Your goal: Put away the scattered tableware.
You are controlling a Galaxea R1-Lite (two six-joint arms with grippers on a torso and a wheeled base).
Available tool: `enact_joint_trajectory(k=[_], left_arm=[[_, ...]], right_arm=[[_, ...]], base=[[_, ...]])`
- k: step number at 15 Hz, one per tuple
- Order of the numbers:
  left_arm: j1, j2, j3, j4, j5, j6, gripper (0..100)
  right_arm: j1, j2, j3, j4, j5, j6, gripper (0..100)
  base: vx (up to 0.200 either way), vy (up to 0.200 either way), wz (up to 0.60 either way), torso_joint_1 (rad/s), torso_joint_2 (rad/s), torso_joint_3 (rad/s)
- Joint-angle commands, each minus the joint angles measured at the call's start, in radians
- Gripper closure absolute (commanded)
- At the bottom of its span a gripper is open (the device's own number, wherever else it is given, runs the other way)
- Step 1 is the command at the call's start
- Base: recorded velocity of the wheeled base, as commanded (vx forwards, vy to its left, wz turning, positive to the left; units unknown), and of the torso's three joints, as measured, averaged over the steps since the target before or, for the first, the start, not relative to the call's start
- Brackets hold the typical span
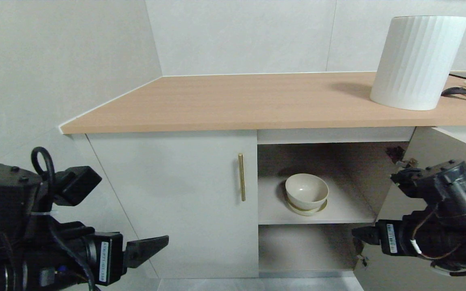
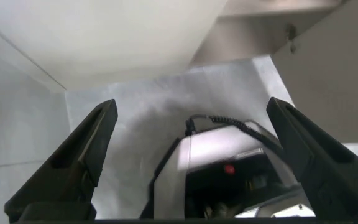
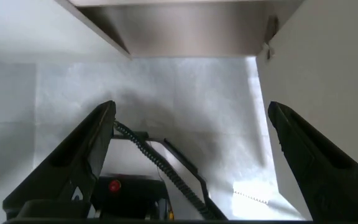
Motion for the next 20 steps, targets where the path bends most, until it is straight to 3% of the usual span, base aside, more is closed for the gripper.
enact_joint_trajectory(k=[1,3,10,20], left_arm=[[0.023,-0.053,-0.002,-0.002,-0.001,0.008,0],[0.021,-0.044,-0.01,-0.002,0.0,0.055,0],[0.019,-0.01,0.008,-0.002,-0.001,0.055,0],[0.018,0.004,0.008,-0.002,-0.001,0.055,0]], right_arm=[[-0.002,-0.111,0.007,0.015,-0.002,-0.002,0],[0.007,-0.05,0.007,0.013,0.002,-0.002,0],[0.023,-0.044,0.009,0.015,-0.002,-0.001,0],[0.023,-0.032,0.015,0.015,0.002,-0.002,0]], base=[[0.0,0.0,0.0,0.0,0.0,0.0],[0.0,0.0,0.0,0.0,0.0,0.0],[0.0,0.0,0.0,0.0,0.0,0.0],[-0.2,0.0,0.0,0.002,0.0,0.004]])
